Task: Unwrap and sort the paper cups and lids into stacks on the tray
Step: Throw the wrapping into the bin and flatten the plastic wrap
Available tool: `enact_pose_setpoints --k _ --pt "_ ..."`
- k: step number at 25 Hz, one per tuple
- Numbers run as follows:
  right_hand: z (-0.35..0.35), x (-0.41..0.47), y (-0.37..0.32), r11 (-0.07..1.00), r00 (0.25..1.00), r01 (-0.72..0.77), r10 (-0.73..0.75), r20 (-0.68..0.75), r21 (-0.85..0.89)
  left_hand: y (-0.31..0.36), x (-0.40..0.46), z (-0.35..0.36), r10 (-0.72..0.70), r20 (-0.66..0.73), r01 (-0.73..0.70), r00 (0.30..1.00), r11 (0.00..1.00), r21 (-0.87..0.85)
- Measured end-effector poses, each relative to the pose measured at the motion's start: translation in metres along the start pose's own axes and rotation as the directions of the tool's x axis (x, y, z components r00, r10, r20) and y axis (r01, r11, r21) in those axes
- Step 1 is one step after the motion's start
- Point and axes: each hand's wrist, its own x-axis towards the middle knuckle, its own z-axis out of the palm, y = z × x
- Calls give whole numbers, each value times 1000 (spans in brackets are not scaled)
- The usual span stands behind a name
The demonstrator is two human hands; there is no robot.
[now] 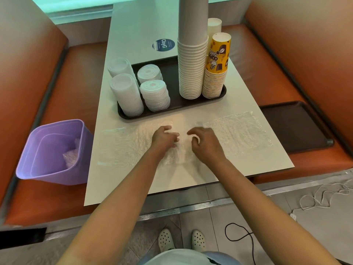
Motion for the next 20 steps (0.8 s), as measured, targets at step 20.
enact_pose_setpoints --k 20 --pt "21 7 3 894 973 93 11 229 -439 -31 -5 -31 515 -50 -271 856 527 805"
